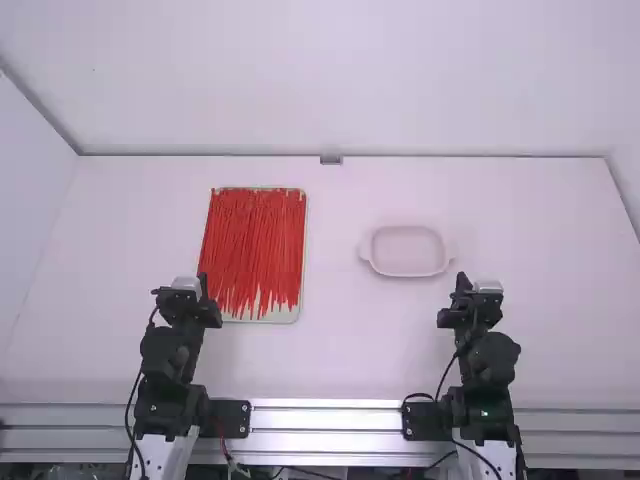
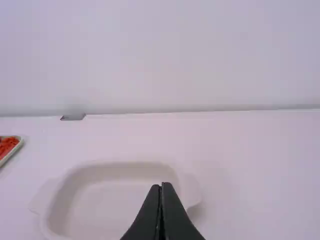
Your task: Fasten the cable tie
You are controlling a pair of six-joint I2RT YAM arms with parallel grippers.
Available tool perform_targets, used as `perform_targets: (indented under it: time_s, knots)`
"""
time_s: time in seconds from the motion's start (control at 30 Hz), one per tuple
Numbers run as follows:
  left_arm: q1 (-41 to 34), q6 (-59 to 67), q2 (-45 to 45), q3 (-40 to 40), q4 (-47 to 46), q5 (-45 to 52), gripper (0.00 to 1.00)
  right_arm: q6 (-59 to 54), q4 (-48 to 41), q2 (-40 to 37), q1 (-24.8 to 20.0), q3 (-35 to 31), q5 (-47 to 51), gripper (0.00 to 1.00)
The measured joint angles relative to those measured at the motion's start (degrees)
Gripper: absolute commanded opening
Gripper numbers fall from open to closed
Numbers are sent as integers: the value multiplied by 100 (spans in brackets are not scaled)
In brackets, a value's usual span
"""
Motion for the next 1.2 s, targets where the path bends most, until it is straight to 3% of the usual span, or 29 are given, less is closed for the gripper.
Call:
perform_targets:
  time_s: [0.57, 1.2]
  knots:
    - [2, -26, 507, 208, -111, 2, 13, 2, -24, 542, 22, 133, -94, 13]
    - [2, -385, 2623, 1598, -149, 240, 46, 87, -11, 2643, 337, 1440, -573, 46]
